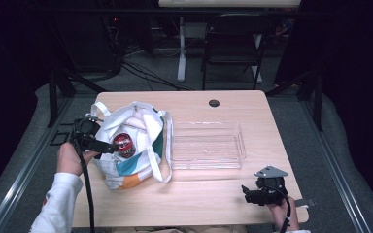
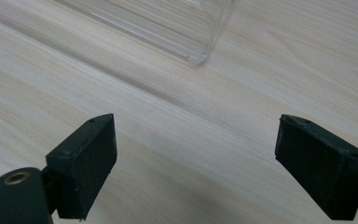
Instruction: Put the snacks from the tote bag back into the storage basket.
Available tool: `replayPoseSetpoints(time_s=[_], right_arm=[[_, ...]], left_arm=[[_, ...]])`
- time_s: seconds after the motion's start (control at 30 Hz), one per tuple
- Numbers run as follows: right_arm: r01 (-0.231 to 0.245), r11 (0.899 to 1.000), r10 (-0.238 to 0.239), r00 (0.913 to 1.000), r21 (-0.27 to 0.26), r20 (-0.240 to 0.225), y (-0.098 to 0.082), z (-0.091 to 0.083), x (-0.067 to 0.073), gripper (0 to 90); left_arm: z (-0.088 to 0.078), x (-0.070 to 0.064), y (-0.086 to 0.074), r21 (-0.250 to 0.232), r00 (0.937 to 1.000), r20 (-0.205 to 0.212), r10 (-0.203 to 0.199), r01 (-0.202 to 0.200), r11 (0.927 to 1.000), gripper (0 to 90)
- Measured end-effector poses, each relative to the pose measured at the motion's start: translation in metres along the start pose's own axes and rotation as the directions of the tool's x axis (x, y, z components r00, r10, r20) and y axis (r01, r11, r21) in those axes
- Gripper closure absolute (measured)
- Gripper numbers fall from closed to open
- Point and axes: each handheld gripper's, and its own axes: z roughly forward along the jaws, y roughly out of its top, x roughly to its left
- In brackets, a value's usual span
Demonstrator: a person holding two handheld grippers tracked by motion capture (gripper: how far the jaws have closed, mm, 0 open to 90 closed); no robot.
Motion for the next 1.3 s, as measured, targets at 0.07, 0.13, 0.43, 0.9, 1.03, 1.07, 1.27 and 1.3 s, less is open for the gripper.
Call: replayPoseSetpoints(time_s=[0.07,0.13,0.43,0.9,1.03,1.07,1.27,1.3], right_arm=[[0.0,1.0,0.0,1.0,0.001,-0.003,0.0,0.0,0.0,12.1],[0.001,1.0,-0.001,1.0,0.005,-0.005,0.0,0.001,-0.001,12.2],[0.001,1.0,-0.001,1.0,0.007,-0.006,0.0,0.001,0.0,12.3],[-0.012,1.0,0.013,0.9998,0.002,-0.015,0.0,0.001,-0.001,12.4],[-0.015,1.0,0.015,0.9997,0.006,-0.019,0.0,0.001,-0.001,12.4],[-0.017,1.0,0.017,0.9997,0.007,-0.017,0.0,0.001,-0.001,12.5],[-0.017,1.0,0.017,0.9997,0.011,-0.02,0.0,0.002,-0.001,12.6],[-0.017,1.0,0.017,0.9997,0.011,-0.02,0.0,0.002,-0.001,12.6]], left_arm=[[0.004,-0.003,0.007,0.006,0.9998,-0.01,0.015,-0.015,0.9999,0.0],[0.011,-0.006,0.014,0.002,0.9999,-0.009,0.014,-0.014,0.9999,0.0],[0.032,-0.006,0.024,0.029,0.9999,-0.006,0.01,-0.01,0.9995,0.0],[0.061,-0.006,0.038,0.093,0.9996,-0.014,0.026,-0.025,0.9953,0.0],[0.067,-0.001,0.038,0.118,0.9996,-0.021,0.021,-0.018,0.9928,0.0],[0.069,0.0,0.038,0.127,0.9996,-0.02,0.017,-0.014,0.9918,0.0],[0.079,0.0,0.04,0.161,0.9994,-0.025,0.023,-0.018,0.9867,0.0],[0.079,0.0,0.04,0.161,0.9994,-0.025,0.023,-0.018,0.9867,0.0]])
